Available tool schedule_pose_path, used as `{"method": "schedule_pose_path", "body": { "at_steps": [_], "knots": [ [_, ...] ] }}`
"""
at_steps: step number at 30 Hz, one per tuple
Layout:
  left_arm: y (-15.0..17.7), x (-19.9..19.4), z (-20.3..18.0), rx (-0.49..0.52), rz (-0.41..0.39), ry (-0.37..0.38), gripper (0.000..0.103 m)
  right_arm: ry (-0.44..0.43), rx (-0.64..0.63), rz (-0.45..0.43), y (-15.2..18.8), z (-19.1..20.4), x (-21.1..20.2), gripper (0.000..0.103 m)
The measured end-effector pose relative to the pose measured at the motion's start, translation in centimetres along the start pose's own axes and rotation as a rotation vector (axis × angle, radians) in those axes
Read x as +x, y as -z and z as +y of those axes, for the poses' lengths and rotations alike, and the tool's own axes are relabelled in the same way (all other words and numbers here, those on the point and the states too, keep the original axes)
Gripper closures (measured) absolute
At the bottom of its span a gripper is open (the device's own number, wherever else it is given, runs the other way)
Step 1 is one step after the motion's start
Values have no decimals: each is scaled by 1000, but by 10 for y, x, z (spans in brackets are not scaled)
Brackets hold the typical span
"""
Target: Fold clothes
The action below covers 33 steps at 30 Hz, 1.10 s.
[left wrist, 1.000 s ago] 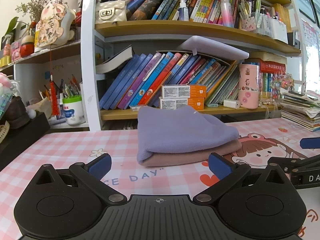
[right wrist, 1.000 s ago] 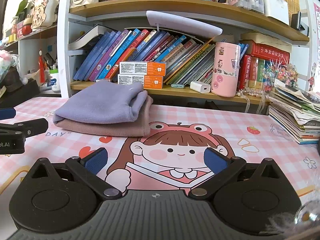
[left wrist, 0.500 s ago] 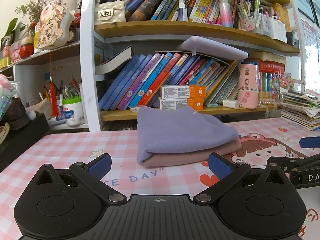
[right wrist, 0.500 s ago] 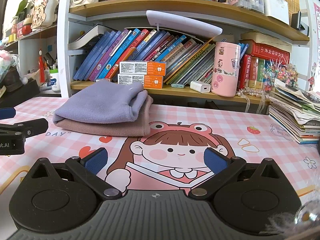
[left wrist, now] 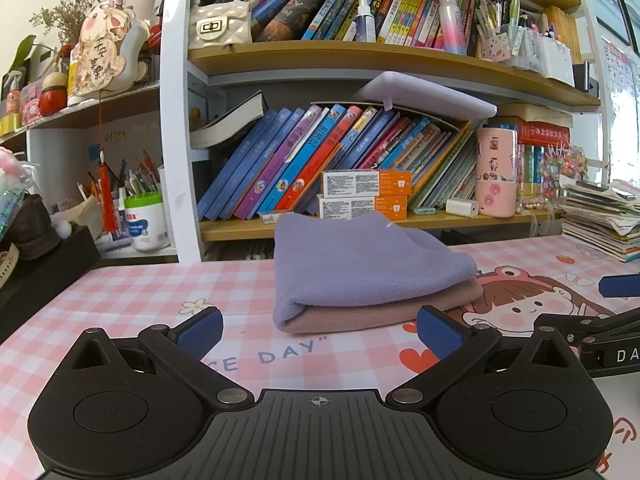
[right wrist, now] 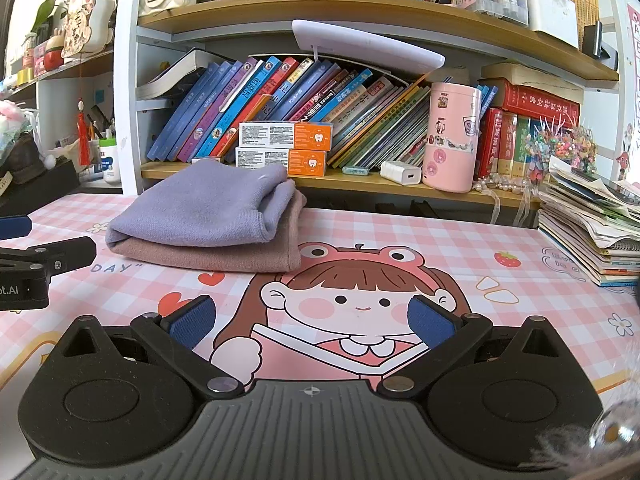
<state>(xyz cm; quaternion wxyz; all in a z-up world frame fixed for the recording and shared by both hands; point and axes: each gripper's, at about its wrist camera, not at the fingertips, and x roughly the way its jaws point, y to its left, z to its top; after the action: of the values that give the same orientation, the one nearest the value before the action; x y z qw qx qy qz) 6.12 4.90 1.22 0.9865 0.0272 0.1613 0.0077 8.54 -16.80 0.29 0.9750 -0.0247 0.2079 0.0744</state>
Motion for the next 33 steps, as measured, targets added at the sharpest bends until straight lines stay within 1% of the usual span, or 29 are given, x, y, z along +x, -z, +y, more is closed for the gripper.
{"method": "schedule_pose_path", "body": {
  "at_steps": [19, 33],
  "knots": [
    [0, 2, 2, -22, 10, 7, 0, -1, 1, 4, 0, 0, 0, 0],
    [0, 0, 5, -39, 1, 7, 0, -1, -1, 6, 0, 0, 1, 0]
  ]
}}
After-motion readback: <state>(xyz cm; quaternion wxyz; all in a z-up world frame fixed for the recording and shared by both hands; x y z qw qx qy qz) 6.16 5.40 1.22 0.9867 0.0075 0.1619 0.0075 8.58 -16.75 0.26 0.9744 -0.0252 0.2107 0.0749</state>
